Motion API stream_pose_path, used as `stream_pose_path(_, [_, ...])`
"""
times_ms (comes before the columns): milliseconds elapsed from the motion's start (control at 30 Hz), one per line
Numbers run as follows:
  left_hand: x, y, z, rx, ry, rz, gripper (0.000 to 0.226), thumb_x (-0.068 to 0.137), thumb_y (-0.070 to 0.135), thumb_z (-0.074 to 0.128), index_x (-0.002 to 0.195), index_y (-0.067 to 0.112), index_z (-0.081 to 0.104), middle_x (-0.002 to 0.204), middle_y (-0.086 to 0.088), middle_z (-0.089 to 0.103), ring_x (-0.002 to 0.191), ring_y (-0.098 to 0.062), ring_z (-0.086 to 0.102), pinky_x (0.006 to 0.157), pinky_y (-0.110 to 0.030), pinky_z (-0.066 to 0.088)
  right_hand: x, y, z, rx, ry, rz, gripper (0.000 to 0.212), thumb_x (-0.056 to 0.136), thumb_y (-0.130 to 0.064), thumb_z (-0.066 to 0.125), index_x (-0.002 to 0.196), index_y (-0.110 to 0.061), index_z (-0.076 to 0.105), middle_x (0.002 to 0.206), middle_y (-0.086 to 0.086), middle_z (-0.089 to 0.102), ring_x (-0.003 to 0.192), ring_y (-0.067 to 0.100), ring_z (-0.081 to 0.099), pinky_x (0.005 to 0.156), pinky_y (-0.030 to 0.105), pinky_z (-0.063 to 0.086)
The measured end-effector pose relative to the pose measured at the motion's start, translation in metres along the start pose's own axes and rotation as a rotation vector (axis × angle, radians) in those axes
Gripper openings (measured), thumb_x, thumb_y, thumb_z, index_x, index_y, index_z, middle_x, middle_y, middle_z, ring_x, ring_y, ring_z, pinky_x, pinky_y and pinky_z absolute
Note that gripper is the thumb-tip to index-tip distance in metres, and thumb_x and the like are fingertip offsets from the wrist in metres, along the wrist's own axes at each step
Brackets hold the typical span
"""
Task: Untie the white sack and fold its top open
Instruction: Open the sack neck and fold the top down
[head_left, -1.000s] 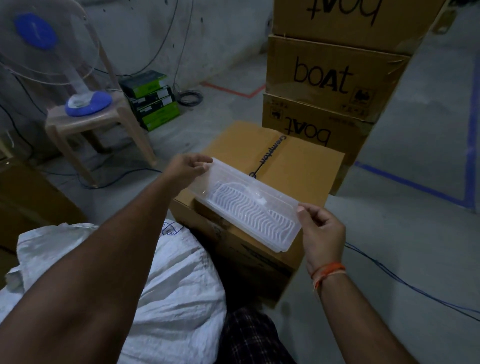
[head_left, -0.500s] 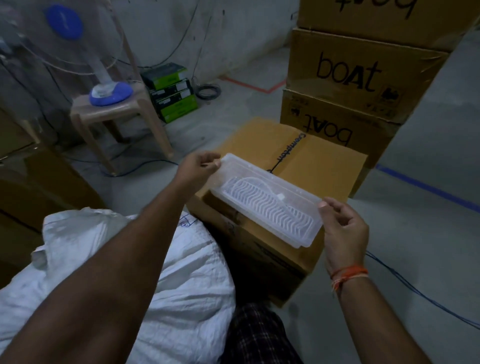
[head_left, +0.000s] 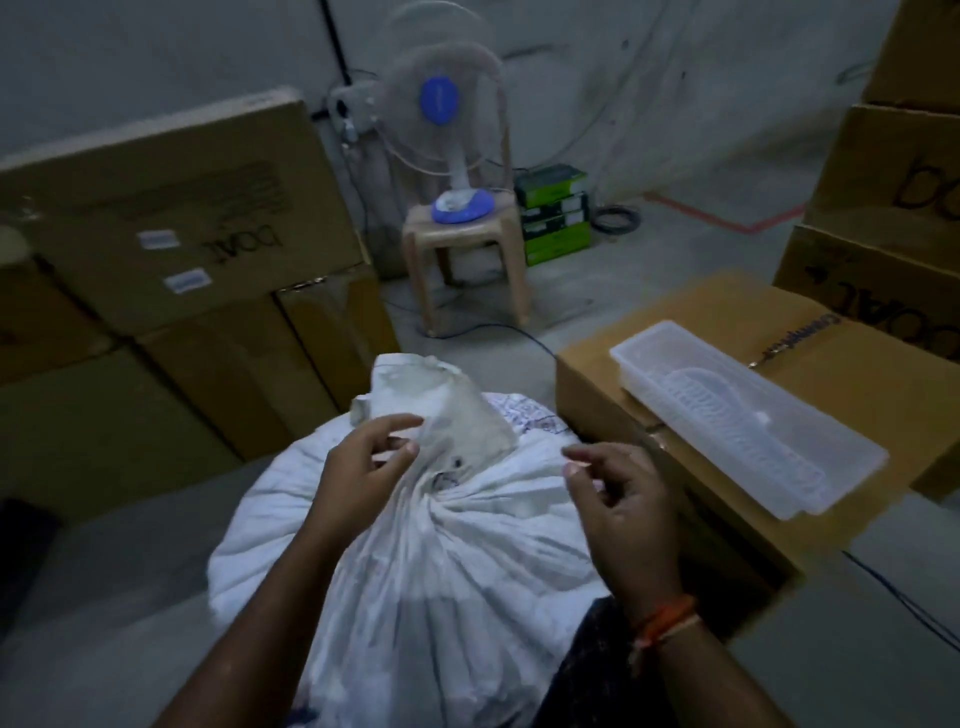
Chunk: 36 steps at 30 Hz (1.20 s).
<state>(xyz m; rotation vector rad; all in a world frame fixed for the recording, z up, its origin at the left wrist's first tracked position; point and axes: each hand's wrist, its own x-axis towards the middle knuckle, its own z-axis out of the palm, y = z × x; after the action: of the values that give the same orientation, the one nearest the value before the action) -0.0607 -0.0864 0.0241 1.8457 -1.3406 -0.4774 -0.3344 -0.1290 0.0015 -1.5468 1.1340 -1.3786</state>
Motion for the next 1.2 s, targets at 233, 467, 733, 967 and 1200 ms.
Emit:
stream_pose_path(233, [-0.005, -0.052, -0.042, -0.047, 0.09, -0.123, 0.033, 0.103, 0.011, 0.068, 0.131, 0.027, 0.075, 0.136, 0.004, 0.074, 0.116, -0.018, 0.072, 0.097, -0.035, 0.058, -0.004, 0.003, 0.097, 0.038, -0.282, 0.089, 0.02, 0.091, -0.012, 0.074, 0.098, -0.03, 0.079, 0.1, -0.011, 0.074, 0.088, 0.003, 0.07, 0.067, 0.019, 0.055])
stream_pose_path(467, [0.051, -0.095, -0.033, 0.086, -0.136, -0.131, 0.045, 0.105, 0.014, 0.066, 0.145, 0.035, 0.062, 0.154, -0.006, 0.054, 0.133, -0.024, 0.061, 0.098, -0.029, 0.055, 0.047, 0.04, 0.18, -0.199, -0.463, 0.096, 0.035, 0.089, -0.037, 0.072, 0.124, -0.035, 0.072, 0.124, -0.001, 0.064, 0.107, 0.009, 0.063, 0.101, 0.035, 0.056])
stream_pose_path(733, [0.09, -0.141, -0.014, 0.108, -0.286, -0.194, 0.056, 0.096, 0.02, 0.08, 0.148, 0.035, 0.063, 0.156, 0.005, 0.061, 0.109, -0.016, 0.07, 0.101, -0.031, 0.056, 0.07, 0.078, 0.241, -0.424, -0.58, 0.109, 0.058, 0.076, -0.023, 0.086, 0.132, -0.02, 0.069, 0.123, 0.007, 0.061, 0.111, 0.02, 0.066, 0.108, 0.036, 0.051])
stream_pose_path(967, [0.067, -0.139, -0.041, 0.114, -0.197, -0.164, 0.05, 0.097, 0.028, 0.079, 0.145, 0.033, 0.065, 0.137, 0.014, 0.062, 0.108, -0.003, 0.062, 0.083, -0.004, 0.044, 0.093, 0.069, 0.227, -0.432, -0.785, 0.001, 0.057, 0.083, -0.012, 0.079, 0.138, -0.014, 0.064, 0.139, 0.005, 0.067, 0.127, 0.015, 0.063, 0.11, 0.017, 0.041])
stream_pose_path(1200, [0.015, -0.102, -0.076, 0.262, -0.022, -0.035, 0.035, 0.091, 0.03, 0.085, 0.125, 0.031, 0.08, 0.095, 0.019, 0.065, 0.077, 0.003, 0.059, 0.069, -0.002, 0.04, 0.089, 0.019, 0.196, -0.491, -0.938, -0.165, 0.039, 0.09, -0.014, 0.073, 0.128, -0.012, 0.072, 0.079, -0.022, 0.065, 0.073, -0.013, 0.063, 0.07, 0.0, 0.039])
